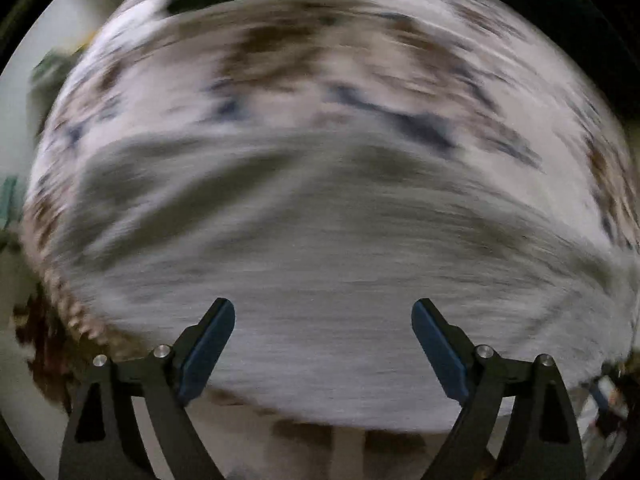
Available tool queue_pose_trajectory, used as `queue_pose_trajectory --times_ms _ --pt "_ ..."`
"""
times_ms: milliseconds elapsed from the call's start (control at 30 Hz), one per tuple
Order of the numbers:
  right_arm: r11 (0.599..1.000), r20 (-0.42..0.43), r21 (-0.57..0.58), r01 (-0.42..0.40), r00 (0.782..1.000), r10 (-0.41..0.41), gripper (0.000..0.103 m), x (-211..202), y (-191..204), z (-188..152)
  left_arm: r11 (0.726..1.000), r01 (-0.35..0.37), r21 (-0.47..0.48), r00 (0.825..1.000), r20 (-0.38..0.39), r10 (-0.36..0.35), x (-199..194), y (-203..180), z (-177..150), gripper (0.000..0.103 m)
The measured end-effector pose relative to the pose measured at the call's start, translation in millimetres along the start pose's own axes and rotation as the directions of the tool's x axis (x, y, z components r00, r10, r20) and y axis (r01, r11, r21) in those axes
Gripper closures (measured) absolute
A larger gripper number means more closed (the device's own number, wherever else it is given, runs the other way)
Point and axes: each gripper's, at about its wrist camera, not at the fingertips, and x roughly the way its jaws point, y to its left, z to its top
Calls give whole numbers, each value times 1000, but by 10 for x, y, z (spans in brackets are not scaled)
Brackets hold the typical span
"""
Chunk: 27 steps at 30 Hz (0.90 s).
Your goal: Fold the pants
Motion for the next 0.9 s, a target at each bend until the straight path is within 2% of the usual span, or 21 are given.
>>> queue_pose_trajectory --times_ms 67,100,133,200,233,267,333,367,400,467,500,533,600,633,667,767,833,900 --pt "995 88 93 35 995 -43 52 -213 -443 509 996 25 82 1000 -16 -24 46 -511 1 13" --pt "995 88 93 35 995 -43 52 -213 -443 509 989 29 147 1000 -5 -29 61 -878 -30 12" --pt "989 140 141 44 988 -64 52 -318 -757 863 982 23 189 1000 4 -24 62 -1083 -61 12" --pt "977 151 207 55 985 -87 52 -448 -1069 1206 964 30 266 999 28 -38 44 -1472 -123 12" --pt "977 175 213 -3 984 -35 52 -548 -1134 1358 958 21 287 999 37 -33 36 -1563 -142 12" --pt "985 186 168 -41 982 9 52 -642 -1112 1533 948 10 318 998 51 -28 41 -1732 -151 12" --pt "998 160 48 -31 987 23 52 -626 -787 1712 926 -23 377 996 88 -11 63 -2101 -148 12" --pt "998 160 48 -31 987 23 51 -626 -787 1712 915 -48 401 994 108 5 99 -2220 -137 13" --pt "995 90 -84 -48 994 56 49 -528 -492 1966 905 -69 420 992 124 18 128 -2358 -84 13" --pt "974 42 -226 -6 999 16 48 -320 -93 2119 881 -131 454 986 156 66 202 -2605 -34 13" --pt "974 42 -226 -6 999 16 48 -320 -93 2119 874 -152 462 983 164 84 272 -2712 23 12" --pt "929 46 -360 88 996 -77 48 -75 270 2142 874 -157 460 982 164 90 309 -2740 53 12" --pt "850 41 -487 201 977 -208 50 233 556 2155 882 -157 444 984 151 99 399 -2825 155 12" --pt "811 72 -534 241 968 -241 82 273 627 2143 889 -150 432 985 138 99 431 -2840 205 13" --pt "783 101 -563 267 962 -255 97 243 690 2116 896 -144 420 987 131 97 439 -2830 240 13" --pt "736 208 -615 283 958 -195 98 -67 874 2001 912 -123 390 989 124 81 425 -2784 287 12" --pt "746 240 -612 263 960 -143 98 -252 916 1990 916 -123 381 989 121 82 433 -2764 291 12" --pt "741 253 -617 266 958 -133 98 -251 985 2040 918 -125 376 989 118 87 443 -2750 275 12"
